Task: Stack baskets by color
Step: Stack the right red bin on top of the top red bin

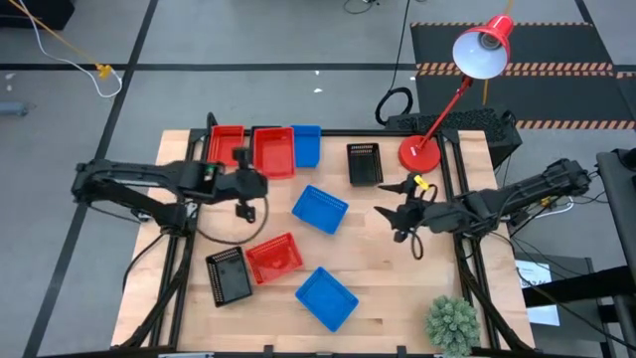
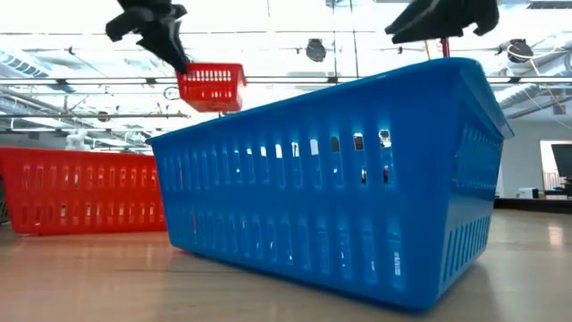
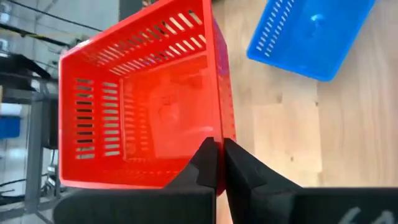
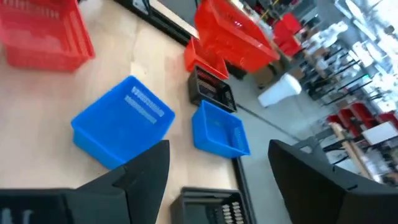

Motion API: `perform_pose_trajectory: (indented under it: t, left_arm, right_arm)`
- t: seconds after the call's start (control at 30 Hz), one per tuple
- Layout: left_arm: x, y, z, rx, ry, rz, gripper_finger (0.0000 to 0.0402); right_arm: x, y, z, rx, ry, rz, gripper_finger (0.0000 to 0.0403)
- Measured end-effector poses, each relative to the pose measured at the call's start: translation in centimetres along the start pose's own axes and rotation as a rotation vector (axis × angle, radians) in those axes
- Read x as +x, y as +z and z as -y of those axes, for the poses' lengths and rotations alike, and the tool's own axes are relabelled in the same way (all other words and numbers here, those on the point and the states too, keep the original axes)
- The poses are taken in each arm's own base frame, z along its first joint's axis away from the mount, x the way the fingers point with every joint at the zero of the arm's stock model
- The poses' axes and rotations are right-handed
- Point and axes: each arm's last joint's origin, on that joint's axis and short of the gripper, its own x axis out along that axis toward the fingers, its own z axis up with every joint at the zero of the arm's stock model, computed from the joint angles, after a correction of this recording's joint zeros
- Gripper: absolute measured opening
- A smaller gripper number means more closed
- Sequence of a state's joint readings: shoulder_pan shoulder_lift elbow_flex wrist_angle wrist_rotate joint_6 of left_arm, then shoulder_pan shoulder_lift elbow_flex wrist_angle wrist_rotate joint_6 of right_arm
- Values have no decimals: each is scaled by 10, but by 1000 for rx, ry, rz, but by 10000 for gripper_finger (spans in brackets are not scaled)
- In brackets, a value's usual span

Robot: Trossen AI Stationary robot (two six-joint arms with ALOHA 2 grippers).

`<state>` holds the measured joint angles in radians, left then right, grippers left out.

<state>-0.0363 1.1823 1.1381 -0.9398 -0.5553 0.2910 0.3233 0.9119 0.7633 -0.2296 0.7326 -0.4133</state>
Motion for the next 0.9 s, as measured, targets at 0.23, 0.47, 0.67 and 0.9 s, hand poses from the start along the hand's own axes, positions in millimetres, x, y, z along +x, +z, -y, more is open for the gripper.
perform_pose_trajectory:
  t: [0.23,0.47,0.67,0.9]
  left_arm:
    - [-8,-46,-7,149,31,-36,7]
    - [7,-84,-7,326,40,-138,10]
    - [27,-108,-7,365,15,-279,7]
    - [37,-126,-20,364,11,-393,10]
  right_arm:
    - [-8,-21,2,-6,-75,123,265]
    - [-13,-29,3,-16,-99,151,265]
    - [-13,-29,4,-16,-101,152,265]
    - [-13,-29,4,-21,-101,152,265]
